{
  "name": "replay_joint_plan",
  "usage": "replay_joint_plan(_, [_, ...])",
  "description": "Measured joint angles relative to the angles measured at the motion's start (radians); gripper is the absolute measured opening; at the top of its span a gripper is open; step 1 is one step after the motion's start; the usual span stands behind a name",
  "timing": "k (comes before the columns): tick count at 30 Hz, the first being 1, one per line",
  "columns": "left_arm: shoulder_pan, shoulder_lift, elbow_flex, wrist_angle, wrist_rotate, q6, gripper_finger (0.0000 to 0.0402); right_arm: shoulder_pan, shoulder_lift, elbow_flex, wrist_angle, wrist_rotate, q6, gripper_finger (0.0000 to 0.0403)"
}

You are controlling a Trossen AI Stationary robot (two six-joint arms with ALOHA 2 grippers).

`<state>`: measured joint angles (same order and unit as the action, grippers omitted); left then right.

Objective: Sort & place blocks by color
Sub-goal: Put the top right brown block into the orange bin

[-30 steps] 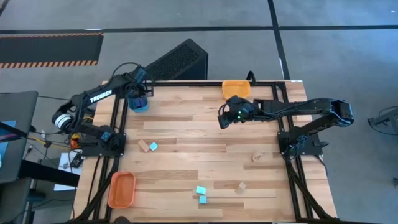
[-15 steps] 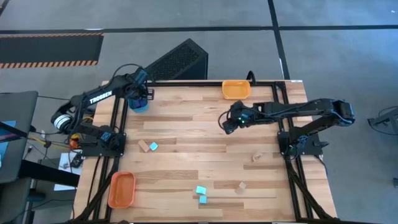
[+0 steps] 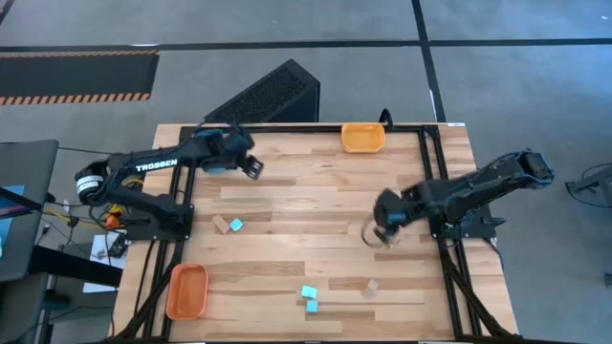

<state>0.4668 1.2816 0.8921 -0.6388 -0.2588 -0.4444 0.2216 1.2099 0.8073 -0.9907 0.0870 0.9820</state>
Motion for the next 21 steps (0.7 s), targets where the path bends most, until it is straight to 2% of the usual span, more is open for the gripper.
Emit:
replay_joint_plan(4, [-0.119, 0.0, 0.0, 0.132, 0.022, 0.077, 0.0187, 0.148, -0.007, -0.016, -0.028, -0.017, -0.094, 0.0178])
replay_joint_plan(7, [-0.181, 0.0, 0.0, 0.219, 0.021, 0.141, 0.018, 0.215, 0.001, -0.016, -0.025, 0.007, -0.142, 0.017])
replay_joint_plan(10, [-0.229, 0.0, 0.0, 0.315, 0.011, 0.182, 0.0175, 0.26, 0.038, -0.029, 0.004, 0.046, -0.185, 0.0163])
replay_joint_plan(14, [-0.295, 0.0, 0.0, 0.412, 0.009, 0.256, 0.0174, 0.311, 0.117, -0.067, 0.021, 0.046, -0.231, 0.016])
replay_joint_plan(18, [-0.35, 0.0, 0.0, 0.428, -0.003, 0.308, 0.0174, 0.332, 0.191, -0.079, 0.011, 0.057, -0.227, 0.0164])
replay_joint_plan(21, [-0.378, 0.0, 0.0, 0.416, -0.059, 0.314, 0.0175, 0.336, 0.231, -0.078, 0.013, 0.121, -0.218, 0.0168])
